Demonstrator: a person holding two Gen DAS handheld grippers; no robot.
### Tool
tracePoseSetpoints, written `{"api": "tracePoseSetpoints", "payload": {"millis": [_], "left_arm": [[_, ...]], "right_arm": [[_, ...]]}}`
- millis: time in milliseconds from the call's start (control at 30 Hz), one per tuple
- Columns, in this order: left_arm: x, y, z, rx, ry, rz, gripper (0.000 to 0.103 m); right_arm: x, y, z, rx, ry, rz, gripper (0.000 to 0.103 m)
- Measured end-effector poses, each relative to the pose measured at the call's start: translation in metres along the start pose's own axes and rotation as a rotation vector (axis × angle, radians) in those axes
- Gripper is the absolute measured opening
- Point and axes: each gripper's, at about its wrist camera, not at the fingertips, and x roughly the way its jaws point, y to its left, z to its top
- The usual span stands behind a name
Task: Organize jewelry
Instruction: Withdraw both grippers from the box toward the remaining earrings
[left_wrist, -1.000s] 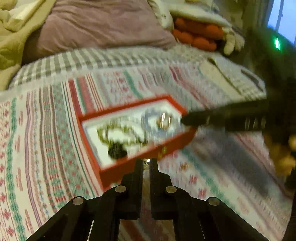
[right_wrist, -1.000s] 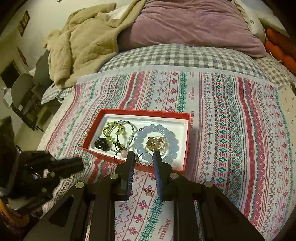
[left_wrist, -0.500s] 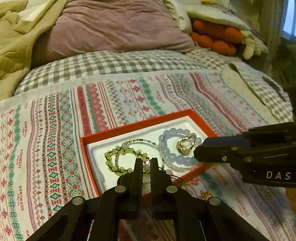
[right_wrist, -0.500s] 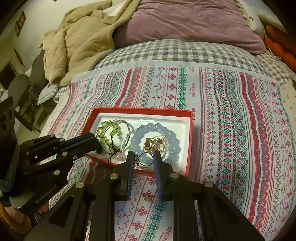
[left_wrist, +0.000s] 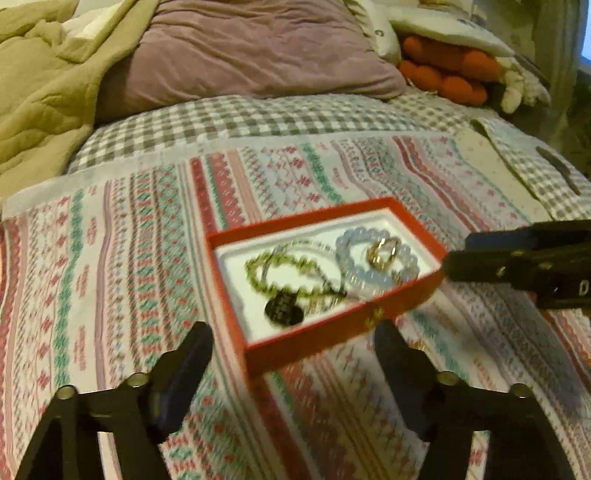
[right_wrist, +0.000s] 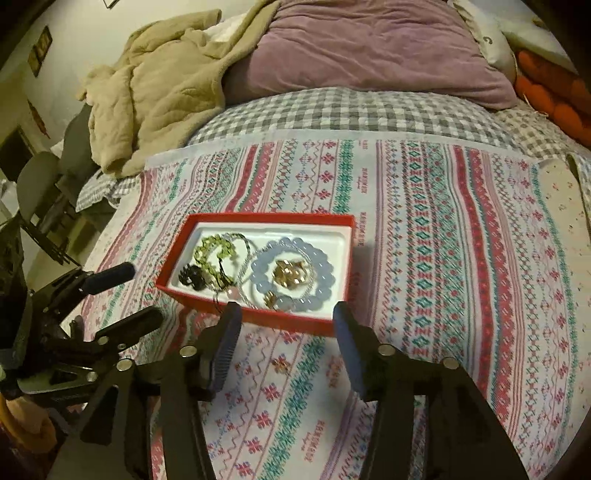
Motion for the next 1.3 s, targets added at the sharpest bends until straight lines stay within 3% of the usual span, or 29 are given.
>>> {"api": "tracePoseSetpoints", "payload": {"millis": [67, 200, 600, 767, 967, 1133, 1300], "left_arm": [[-0.001, 0.001, -0.007, -0.003, 0.015, 0.01, 0.086], [0.001, 0.0, -0.024, 0.007, 0.063, 0.037, 0.094], [0.018, -0.004, -0.061, 0.032, 0.189, 0.066, 0.095], [0.026, -0.008, -0.067, 0.034, 0.218, 0.066, 0.095], [0.033, -0.014, -0.069, 0.045, 0.21, 0.064, 0.095], [0.039, -0.018, -0.067, 0.047, 0.195, 0.025, 0.094], [0.046, -0.017, -0.06, 0.049, 0.174, -0.014, 0.082]], "right_arm": [[0.0, -0.002, -0.007, -0.003, 0.007, -0.015, 0.066], [0.005, -0.005, -0.023, -0.029, 0.042, -0.052, 0.068], [0.026, -0.002, -0.073, -0.146, 0.158, -0.126, 0.073], [0.032, 0.002, -0.088, -0.208, 0.151, -0.162, 0.084], [0.04, 0.003, -0.095, -0.223, 0.143, -0.19, 0.103], [0.043, 0.004, -0.099, -0.227, 0.118, -0.207, 0.103], [0.044, 0.005, -0.099, -0.228, 0.123, -0.211, 0.103]]}}
